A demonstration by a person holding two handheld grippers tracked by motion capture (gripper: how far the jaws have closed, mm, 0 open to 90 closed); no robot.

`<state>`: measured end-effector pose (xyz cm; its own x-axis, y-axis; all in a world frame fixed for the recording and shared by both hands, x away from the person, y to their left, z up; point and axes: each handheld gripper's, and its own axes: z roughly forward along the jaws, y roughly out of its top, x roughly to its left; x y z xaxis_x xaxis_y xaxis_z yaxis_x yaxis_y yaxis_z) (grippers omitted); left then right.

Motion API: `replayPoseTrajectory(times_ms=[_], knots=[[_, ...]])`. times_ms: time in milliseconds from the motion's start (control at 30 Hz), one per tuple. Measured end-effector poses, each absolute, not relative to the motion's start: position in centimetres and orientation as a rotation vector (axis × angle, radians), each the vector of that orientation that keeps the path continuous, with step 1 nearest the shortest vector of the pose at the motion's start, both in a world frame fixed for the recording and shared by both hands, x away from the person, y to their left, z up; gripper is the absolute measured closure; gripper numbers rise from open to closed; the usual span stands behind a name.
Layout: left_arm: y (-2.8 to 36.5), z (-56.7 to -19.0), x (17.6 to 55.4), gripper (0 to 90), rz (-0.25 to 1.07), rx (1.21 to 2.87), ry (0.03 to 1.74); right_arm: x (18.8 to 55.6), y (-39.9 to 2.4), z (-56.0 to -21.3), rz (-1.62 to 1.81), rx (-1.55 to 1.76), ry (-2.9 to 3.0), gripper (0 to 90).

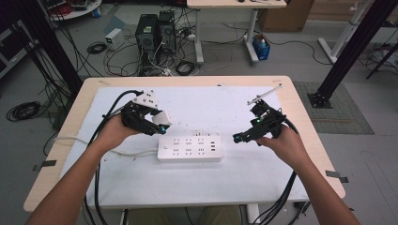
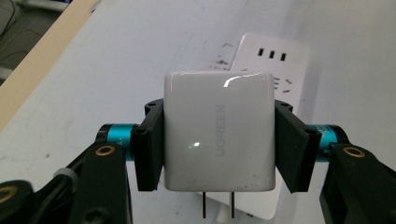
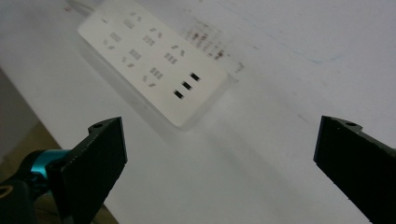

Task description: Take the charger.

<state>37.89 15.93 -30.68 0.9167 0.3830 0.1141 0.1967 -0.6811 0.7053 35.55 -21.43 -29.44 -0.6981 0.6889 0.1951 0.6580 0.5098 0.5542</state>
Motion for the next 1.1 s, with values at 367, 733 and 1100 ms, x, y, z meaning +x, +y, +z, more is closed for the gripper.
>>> replayPoseTrajectory(times_ms=[367, 733, 1100], knots=[[11.5, -30.2, 35.9, 42.6, 0.298, 2.342, 0.227, 34.9, -19.7, -29.6, 1.067, 1.265, 2.694, 2.0], [7.3, -29.9, 34.8, 42.6, 0.280, 2.333, 0.124, 35.0, -18.5, -30.2, 1.258, 1.367, 2.719, 4.2], [5.3, -30.3, 34.6, 42.5, 0.283, 2.343, 0.093, 35.7, -18.1, -30.5, 1.390, 1.431, 2.725, 17.9]])
